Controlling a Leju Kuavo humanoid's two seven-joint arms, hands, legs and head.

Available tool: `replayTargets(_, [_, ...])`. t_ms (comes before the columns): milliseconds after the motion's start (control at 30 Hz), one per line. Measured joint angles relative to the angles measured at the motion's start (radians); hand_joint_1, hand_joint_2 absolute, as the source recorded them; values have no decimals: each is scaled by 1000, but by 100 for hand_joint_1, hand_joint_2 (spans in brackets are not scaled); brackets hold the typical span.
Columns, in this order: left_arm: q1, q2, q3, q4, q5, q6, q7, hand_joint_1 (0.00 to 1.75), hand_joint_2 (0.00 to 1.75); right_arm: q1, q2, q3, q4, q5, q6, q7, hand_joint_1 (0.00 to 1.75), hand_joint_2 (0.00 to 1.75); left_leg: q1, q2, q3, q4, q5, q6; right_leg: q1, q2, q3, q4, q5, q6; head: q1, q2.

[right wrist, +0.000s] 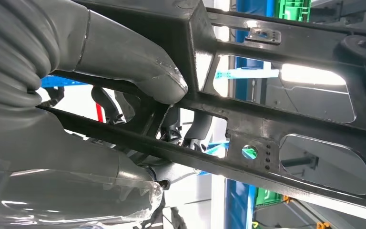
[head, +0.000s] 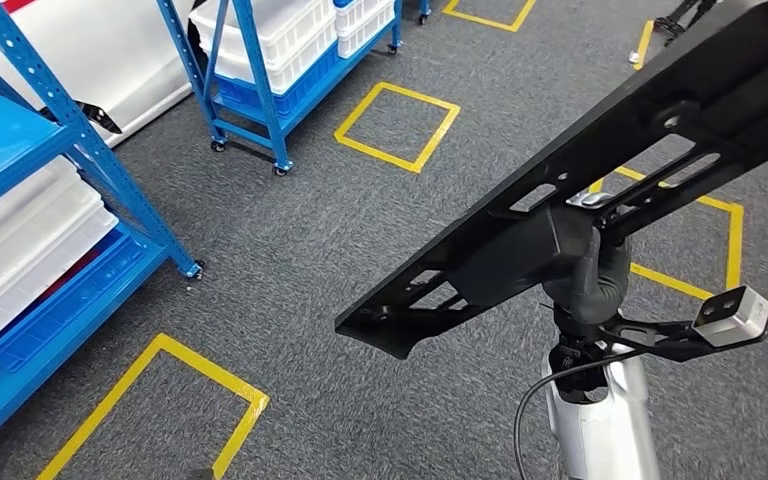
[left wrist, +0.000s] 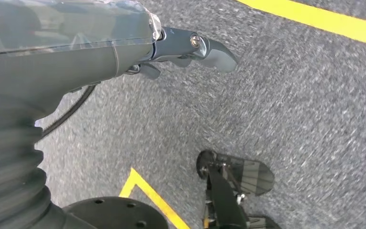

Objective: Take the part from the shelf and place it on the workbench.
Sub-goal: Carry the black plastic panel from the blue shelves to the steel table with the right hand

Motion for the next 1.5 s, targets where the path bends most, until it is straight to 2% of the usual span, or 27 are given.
replayTargets(67, [-1, -1, 0, 0, 0, 0, 0, 0, 175, -1, -1, 0, 0, -3, 4, 1, 175, 175, 2, 24, 6, -13, 8, 15, 3, -45, -19, 39, -27, 10, 5, 0])
replayTargets(133, [0, -2, 0, 0, -1, 0, 0, 0, 175, -3, -1, 0, 0, -4, 8, 3, 175, 175, 0, 49, 9, -18, 10, 23, 3, -102, -71, 152, -88, 19, 11, 0])
replayTargets(200, [1, -1, 0, 0, -1, 0, 0, 0, 175, -2, -1, 0, 2, -4, 10, 4, 175, 175, -2, 75, 9, -17, 8, 25, -2, -117, -122, 257, -126, 27, 12, 0])
replayTargets(233, [1, -1, 0, 0, -1, 0, 0, 0, 175, -1, -1, 0, 4, -4, 11, 4, 175, 175, -2, 88, 10, -17, 6, 24, -4, -121, -123, 262, -118, 29, 12, 0])
replayTargets(300, [0, -2, 0, 0, -1, 0, 0, 0, 175, -2, -1, 0, 6, -4, 11, 6, 175, 175, -3, 109, 15, -16, 1, 20, -6, -137, -67, 163, -60, 29, 12, 0])
replayTargets(333, [0, -2, 0, 0, 0, 0, 0, 0, 175, -3, -1, 0, 6, -3, 11, 7, 175, 175, -5, 118, 18, -15, -3, 15, -3, -160, -27, 92, -36, 26, 12, 0])
replayTargets(400, [0, -2, 0, 0, 0, 0, 0, 0, 175, -5, 0, 1, 6, -3, 11, 10, 175, 175, -10, 133, 22, -13, -9, 6, 7, -190, 20, 3, -14, 13, 11, 0])
replayTargets(433, [0, -2, 0, 0, 1, 0, 0, 0, 175, -6, 0, 2, 7, -3, 11, 11, 175, 175, -12, 141, 24, -14, -11, 1, 13, -193, 23, -7, -18, 7, 11, 0])
replayTargets(500, [-1, -2, 0, 0, 5, 0, -1, 0, 175, -8, 2, 4, 10, -2, 11, 14, 175, 175, -12, 156, 27, -15, -16, -10, 13, -171, 20, -11, -15, -6, 10, 0])
replayTargets(567, [0, -1, 0, 0, 10, 0, -2, 0, 175, -17, 7, 7, 15, -1, 9, 16, 175, 175, -8, 130, 14, 22, -46, -18, 8, -151, 24, -19, -10, -20, 9, 0])
replayTargets(633, [3, 0, 1, 0, 15, 0, -4, 0, 175, -29, 15, 14, 22, 0, 8, 18, 175, 175, -5, 82, -36, 135, -106, -21, 7, -130, 26, -23, -8, -30, 7, 0])
replayTargets(667, [5, 1, 1, 0, 17, 0, -3, 0, 175, -33, 20, 18, 27, 0, 6, 19, 175, 175, -4, 70, -71, 207, -133, -21, 8, -119, 26, -22, -8, -33, 6, 0])
replayTargets(733, [10, 1, 2, 0, 20, 0, -3, 0, 175, -35, 25, 24, 37, 0, 3, 23, 175, 175, -4, 63, -115, 280, -139, -22, 9, -93, 27, -19, -9, -34, 5, 0])
replayTargets(767, [12, 1, 2, 0, 21, 0, -3, 0, 175, -36, 27, 25, 42, -1, 2, 24, 175, 175, -4, 61, -112, 259, -113, -22, 10, -80, 27, -17, -9, -34, 5, 0])
replayTargets(800, [12, 2, 2, 0, 21, 0, -3, 0, 175, -37, 29, 26, 45, -1, 1, 25, 175, 175, -3, 56, -91, 202, -73, -21, 9, -67, 27, -14, -10, -32, 5, 0])
replayTargets(867, [13, 3, 2, 0, 22, 0, -3, 0, 175, -42, 32, 28, 50, -2, 2, 25, 175, 175, 1, 22, -38, 72, -13, -17, 9, -43, 24, -5, -14, -26, 5, 0])
replayTargets(933, [14, 4, 3, 0, 21, 2, -4, 0, 175, -46, 35, 29, 54, -4, 4, 24, 175, 175, 3, -2, -14, 17, -1, -12, 9, -24, 16, 0, -13, -16, 5, 0])
replayTargets(1000, [13, 4, 3, 0, 21, 4, -4, 0, 175, -45, 36, 30, 56, -6, 6, 24, 175, 175, 0, 10, -12, 11, 1, -1, 7, -10, 11, -1, -9, -3, 4, 0])
replayTargets(1033, [11, 4, 3, 0, 21, 6, -5, 0, 175, -45, 36, 29, 56, -8, 8, 22, 175, 175, 0, 19, -10, 7, 4, 6, 6, -20, 8, 3, -13, 2, 4, 0])
replayTargets(1100, [10, 4, 3, 0, 20, 9, -5, 0, 175, -45, 35, 29, 56, -13, 13, 19, 175, 175, 0, 40, -8, -2, 11, 20, 8, -67, -17, 60, -51, 11, 8, 0])
replayTargets(1167, [12, 4, 3, 0, 19, 11, -6, 0, 175, -45, 35, 29, 58, -16, 18, 15, 175, 175, -3, 61, -8, -4, 12, 26, 8, -109, -74, 183, -114, 18, 11, 0])
replayTargets(1233, [14, 3, 3, 0, 19, 12, -6, 0, 175, -41, 33, 29, 62, -18, 19, 14, 175, 175, -5, 85, -8, -3, 10, 27, 5, -118, -114, 268, -139, 21, 11, 0])
replayTargets(1267, [14, 3, 3, 0, 18, 12, -5, 0, 175, -39, 31, 29, 63, -19, 19, 13, 175, 175, -6, 97, -8, -3, 9, 27, 4, -121, -107, 256, -124, 20, 12, 0])
replayTargets(1300, [14, 3, 3, 0, 17, 12, -5, 0, 175, -38, 30, 28, 64, -20, 19, 12, 175, 175, -6, 107, -6, -3, 8, 26, 4, -127, -79, 206, -94, 19, 12, 0])
replayTargets(1367, [14, 1, 3, 0, 15, 13, -4, 0, 175, -39, 28, 27, 64, -23, 21, 10, 175, 175, -9, 126, -1, -3, 3, 22, 12, -161, -4, 65, -40, 12, 12, 0])
replayTargets(1433, [13, 0, 3, 0, 13, 13, -3, 0, 175, -40, 27, 26, 64, -26, 26, 8, 175, 175, -13, 141, 3, -3, -1, 14, 22, -180, 32, -8, -26, 1, 11, 0])
replayTargets(1500, [11, -1, 3, 0, 12, 14, -1, 0, 175, -40, 25, 24, 63, -30, 30, 8, 175, 175, -14, 157, 7, -5, -5, 4, 24, -162, 32, -14, -24, -10, 10, 0])
